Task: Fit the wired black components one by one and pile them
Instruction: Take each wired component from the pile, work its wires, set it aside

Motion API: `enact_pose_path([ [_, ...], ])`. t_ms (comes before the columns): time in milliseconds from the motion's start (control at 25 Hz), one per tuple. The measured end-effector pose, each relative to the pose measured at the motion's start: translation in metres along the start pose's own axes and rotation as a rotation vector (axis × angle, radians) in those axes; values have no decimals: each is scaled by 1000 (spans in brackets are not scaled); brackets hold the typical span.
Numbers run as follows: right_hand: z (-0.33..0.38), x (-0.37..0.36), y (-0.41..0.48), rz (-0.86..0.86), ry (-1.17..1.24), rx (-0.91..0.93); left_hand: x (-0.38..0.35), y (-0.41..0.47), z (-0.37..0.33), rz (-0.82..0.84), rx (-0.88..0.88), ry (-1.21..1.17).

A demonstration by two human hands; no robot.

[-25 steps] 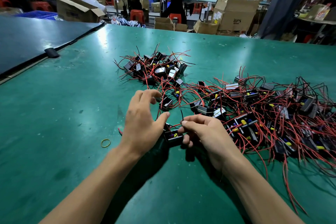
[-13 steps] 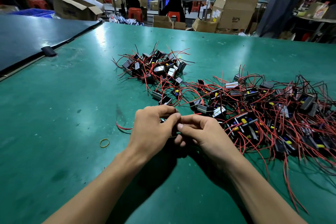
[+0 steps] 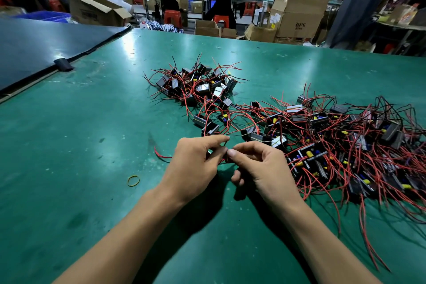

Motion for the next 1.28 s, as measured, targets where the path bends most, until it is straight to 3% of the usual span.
enact_pose_path([
  [200,18,0,-9,-24,-207,151,6,0,0,-73,1,-40],
  [480,25,15,-6,-128,-280,252,0,1,-7,-4,-32,-53],
  [720,48,2,-26,-237,-695,674,2,2,-13,30,-51,-31],
  [800,51,0,-30,-249,-793,736,1,3,-15,57,-78,-18],
  [1000,48,6,-16,-150,-736,576,-4,4,-18,147,-103,-1],
  [1160,35,15,-5,-101,-523,308,-6,3,-8,173,2,-80],
  [1280,30,15,-3,-50,-464,204,-9,2,-1,193,65,-108],
])
Point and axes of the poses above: each hand's wrist, its own y-axis towards the middle knuckle, its own x-axis out of the back of the hand, z = x × y, the point moved 9 cm from there along y, towards the middle knuckle, and after that the axes turned 9 degrees about -x, right-handed, at the moved point
